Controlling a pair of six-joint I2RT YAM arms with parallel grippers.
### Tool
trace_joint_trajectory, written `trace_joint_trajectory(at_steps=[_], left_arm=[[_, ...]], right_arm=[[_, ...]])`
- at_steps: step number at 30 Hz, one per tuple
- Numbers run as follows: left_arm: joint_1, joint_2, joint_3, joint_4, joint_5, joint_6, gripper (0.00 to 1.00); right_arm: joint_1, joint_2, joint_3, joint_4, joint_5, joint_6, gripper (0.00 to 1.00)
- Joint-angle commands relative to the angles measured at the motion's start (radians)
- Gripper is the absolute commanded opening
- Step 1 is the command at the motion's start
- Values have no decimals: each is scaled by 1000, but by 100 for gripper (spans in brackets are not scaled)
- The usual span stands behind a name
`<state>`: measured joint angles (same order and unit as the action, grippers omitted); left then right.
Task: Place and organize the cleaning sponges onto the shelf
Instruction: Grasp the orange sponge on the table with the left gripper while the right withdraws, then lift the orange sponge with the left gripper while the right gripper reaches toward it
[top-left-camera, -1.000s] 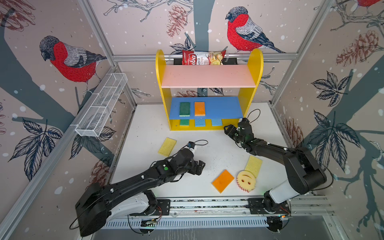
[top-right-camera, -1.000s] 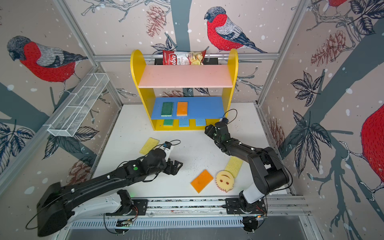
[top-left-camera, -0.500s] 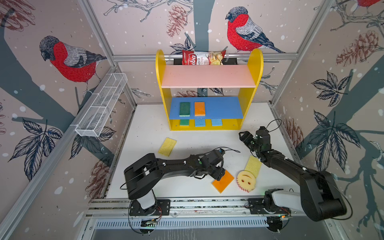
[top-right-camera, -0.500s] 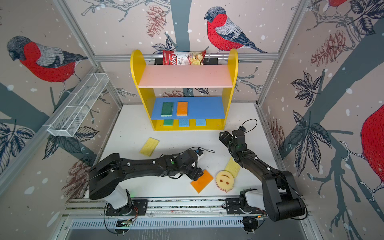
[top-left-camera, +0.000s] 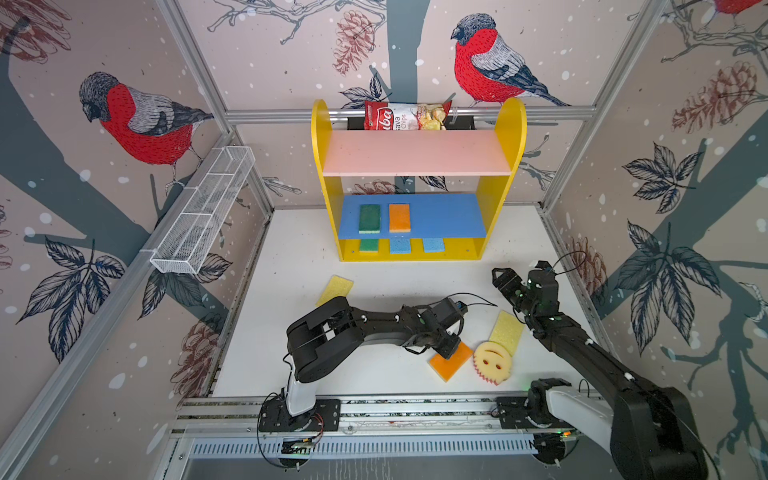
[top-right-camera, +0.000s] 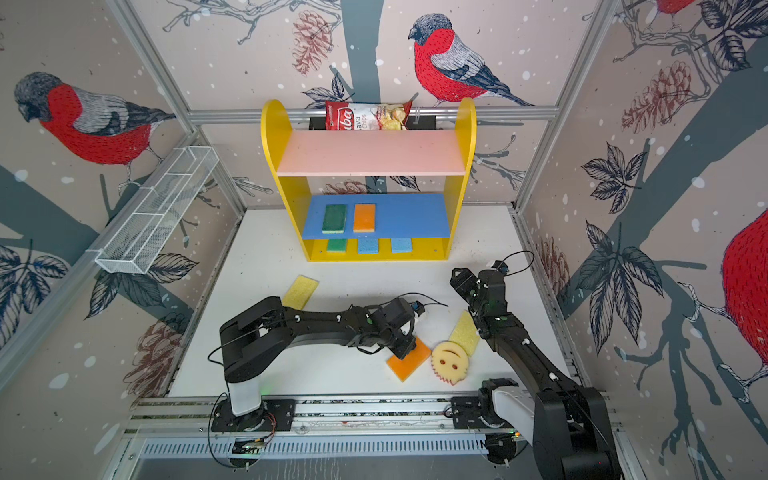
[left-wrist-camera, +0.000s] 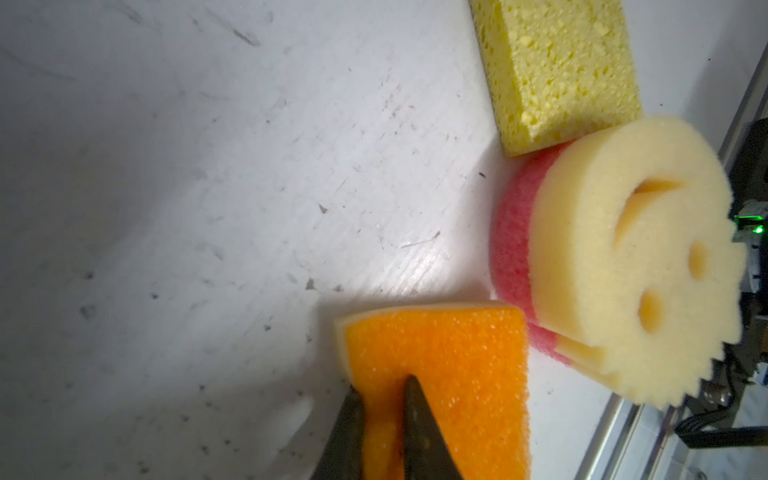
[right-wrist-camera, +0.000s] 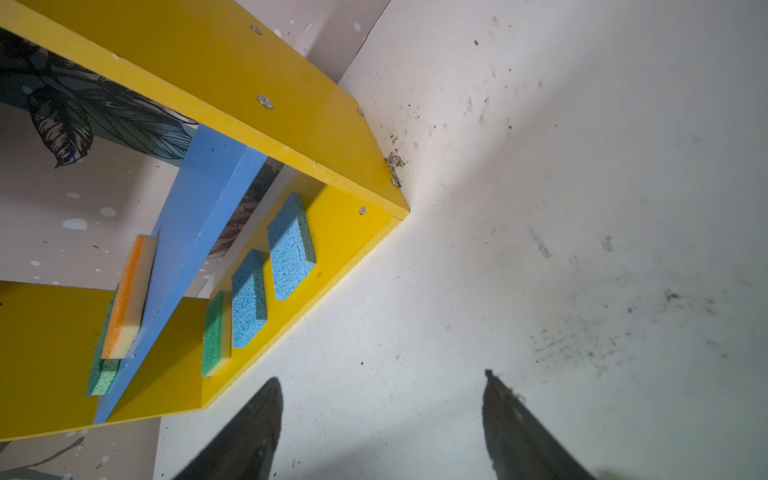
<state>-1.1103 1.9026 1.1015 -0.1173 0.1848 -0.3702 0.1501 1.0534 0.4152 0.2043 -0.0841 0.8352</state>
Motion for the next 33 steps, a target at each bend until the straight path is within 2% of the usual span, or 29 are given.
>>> trace_joint_trajectory(at_steps=[1,6,11,14,18,23,28,33], left_arm=[[32,-14,-11,-59,-67,-19,2],[109,-121,-73,-4,-65,-64,0],[211,-273,-143,49,-85,-112,0],[268,-350,-161,63,-101,-150,0],[346,-464,-230,82,-133,-195,0],[425,-604,-330,78,-232,-260,0],[451,-713,-411,163,-280,-289,0],[476,-726,-410,146,-268,-282,0]], right_arm=[[-1,4,0,1,2,-9,75],[31,19,6,46,-23,-30,76],[196,84,78,65,9,-139,84],[277,124,102,123,-10,-165,84],[320,180,122,203,-109,-161,82],[396,257,142,283,-202,-150,79],[519,364,190,355,-296,-147,78],[604,446,253,402,-365,-153,77]])
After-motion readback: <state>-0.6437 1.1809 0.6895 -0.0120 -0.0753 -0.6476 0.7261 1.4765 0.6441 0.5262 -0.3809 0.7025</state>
